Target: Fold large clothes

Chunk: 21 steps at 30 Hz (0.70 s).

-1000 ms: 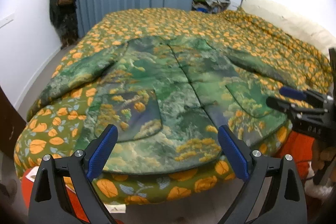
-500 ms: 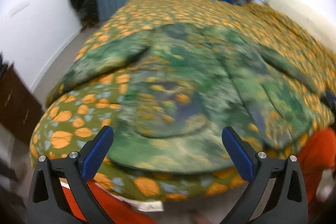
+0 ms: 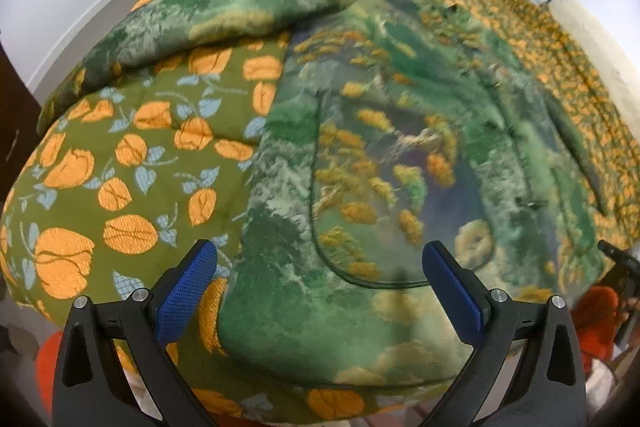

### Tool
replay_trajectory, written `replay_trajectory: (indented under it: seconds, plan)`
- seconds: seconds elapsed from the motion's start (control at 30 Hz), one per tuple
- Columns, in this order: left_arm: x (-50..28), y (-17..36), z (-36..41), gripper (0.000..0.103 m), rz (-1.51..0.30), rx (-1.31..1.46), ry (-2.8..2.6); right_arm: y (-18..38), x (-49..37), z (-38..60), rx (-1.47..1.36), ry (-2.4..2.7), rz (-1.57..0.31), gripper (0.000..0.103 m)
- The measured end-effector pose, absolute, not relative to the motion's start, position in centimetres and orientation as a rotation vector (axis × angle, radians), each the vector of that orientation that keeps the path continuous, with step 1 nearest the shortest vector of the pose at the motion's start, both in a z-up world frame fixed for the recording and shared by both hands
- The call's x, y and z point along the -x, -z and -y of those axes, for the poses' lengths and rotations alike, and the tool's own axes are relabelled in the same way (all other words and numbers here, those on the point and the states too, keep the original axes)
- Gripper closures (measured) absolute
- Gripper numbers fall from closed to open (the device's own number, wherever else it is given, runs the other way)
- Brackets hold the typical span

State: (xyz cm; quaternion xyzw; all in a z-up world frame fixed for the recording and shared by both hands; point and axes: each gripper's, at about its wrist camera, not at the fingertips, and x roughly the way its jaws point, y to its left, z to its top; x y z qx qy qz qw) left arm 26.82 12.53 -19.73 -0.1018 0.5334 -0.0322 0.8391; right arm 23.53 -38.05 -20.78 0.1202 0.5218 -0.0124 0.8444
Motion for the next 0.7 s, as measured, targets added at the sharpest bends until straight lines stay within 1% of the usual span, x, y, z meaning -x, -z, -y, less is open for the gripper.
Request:
replay_trajectory:
  seconds: [0.1, 0.17, 0.2, 0.23, 0.27, 0.3, 0.33, 0.37, 0.4, 0.43, 0.47, 0.53, 0.7]
  plan:
    - [-26.7, 21.3, -12.3, 0.001, -1.174, 0.199, 0.071, 23.4, -24.6, 38.1, -0.298, -0.009, -1.165, 0.038]
    - [-26.6, 22.1, -11.8, 0.001, -1.208, 0.184, 0.091, 24.1, -24.7, 38.3, -0.33, -0.033, -1.182, 0.038]
    - [-26.6, 22.2, -11.7, 0.001, -1.211, 0.182, 0.097, 24.1, -24.5, 38.3, -0.347, -0.048, -1.181, 0.042]
    - [-26.5, 22.1, -11.6, 0.003, -1.212, 0.18, 0.098, 24.0, -24.5, 38.3, -0.368, -0.076, -1.18, 0.06]
    - [-26.4, 22.1, -11.6, 0.02, -1.212, 0.185, 0.105, 23.8, -24.3, 38.3, -0.384, -0.096, -1.18, 0.07]
    - [-26.4, 22.2, -11.7, 0.031, -1.218, 0.198, 0.125, 23.5, -24.1, 37.9, -0.363, -0.096, -1.174, 0.073]
    - [-26.3, 22.2, -11.7, 0.048, -1.225, 0.216, 0.148, 23.2, -24.0, 37.7, -0.338, -0.099, -1.17, 0.082]
    - [-26.1, 22.2, -11.7, 0.058, -1.225, 0.219, 0.154, 22.8, -23.8, 37.1, -0.304, -0.104, -1.162, 0.086]
    - [-26.1, 22.1, -11.6, 0.062, -1.223, 0.213, 0.157, 22.4, -23.7, 36.6, -0.275, -0.1, -1.155, 0.087]
    - [-26.1, 21.9, -11.5, 0.072, -1.22, 0.205, 0.16, 22.0, -23.5, 36.5, -0.255, -0.097, -1.149, 0.089]
    - [-25.8, 21.7, -11.4, 0.077, -1.216, 0.194, 0.161, 21.6, -23.3, 36.1, -0.234, -0.092, -1.143, 0.089]
    - [-25.2, 21.2, -11.3, 0.079, -1.209, 0.178, 0.164, 21.1, -23.3, 35.9, -0.206, -0.083, -1.138, 0.09]
    - [-24.0, 20.7, -12.4, 0.08, -1.222, 0.184, 0.174, 21.0, -22.5, 36.0, -0.21, -0.082, -1.154, 0.09]
